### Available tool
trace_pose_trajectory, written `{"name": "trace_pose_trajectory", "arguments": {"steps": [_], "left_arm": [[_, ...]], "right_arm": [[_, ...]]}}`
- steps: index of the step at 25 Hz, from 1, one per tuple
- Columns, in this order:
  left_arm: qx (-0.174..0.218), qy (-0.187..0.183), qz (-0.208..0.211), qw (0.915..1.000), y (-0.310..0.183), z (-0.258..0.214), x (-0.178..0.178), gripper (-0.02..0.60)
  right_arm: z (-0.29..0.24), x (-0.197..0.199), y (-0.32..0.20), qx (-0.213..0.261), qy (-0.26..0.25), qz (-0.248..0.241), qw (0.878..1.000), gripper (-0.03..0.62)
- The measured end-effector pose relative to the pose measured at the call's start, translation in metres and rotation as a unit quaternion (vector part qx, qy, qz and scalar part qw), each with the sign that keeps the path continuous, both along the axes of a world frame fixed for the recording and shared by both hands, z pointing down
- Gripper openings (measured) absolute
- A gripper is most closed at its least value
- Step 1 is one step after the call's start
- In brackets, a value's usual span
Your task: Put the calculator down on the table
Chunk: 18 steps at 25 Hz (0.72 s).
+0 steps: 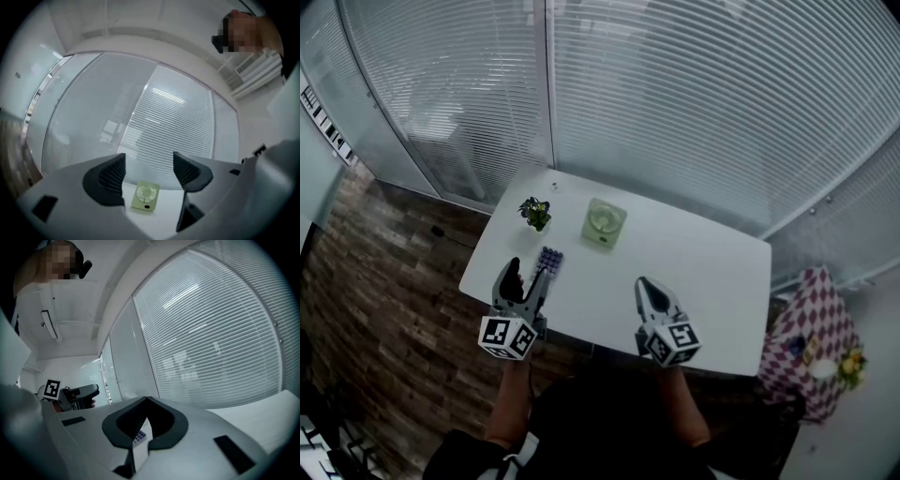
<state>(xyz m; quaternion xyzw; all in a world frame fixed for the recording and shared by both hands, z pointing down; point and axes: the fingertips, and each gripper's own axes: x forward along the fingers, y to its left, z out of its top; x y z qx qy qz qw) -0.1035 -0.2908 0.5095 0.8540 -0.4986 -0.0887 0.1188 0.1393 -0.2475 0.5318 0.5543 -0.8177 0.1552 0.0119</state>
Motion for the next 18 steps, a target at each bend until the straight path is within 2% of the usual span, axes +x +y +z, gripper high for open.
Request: {"name": "trace_pose_trajectory", "arguments": {"steps": [2,4,7,8,13,18], "left_arm": [[0.030,-0.064,0.006,0.9975,0.006,-0.014,0.009,0.295],[0.054,-0.119,0.002,0.9915,0.011,-0.023,0.014,0.295],[0.089,-0.176,-0.007,0.9804,0.019,-0.034,0.021,0.295],[0.091,-0.180,-0.006,0.9795,0.020,-0.034,0.023,0.295],[0.069,-0.145,0.000,0.9871,0.023,-0.030,0.020,0.295],[0.068,-0.165,0.001,0.9839,0.022,-0.027,0.012,0.295]], "right_arm": [[0.000,0.000,0.001,0.001,0.001,0.001,1.000,0.005],[0.000,-0.001,0.002,0.002,0.002,0.001,1.000,0.005],[0.000,-0.005,0.002,0.002,0.003,-0.003,1.000,0.005],[0.001,-0.005,0.002,0.001,0.005,-0.004,1.000,0.005],[-0.001,-0.005,0.002,0.003,0.002,0.000,1.000,0.005],[0.002,-0.008,0.002,0.000,-0.004,-0.002,1.000,0.005]]}}
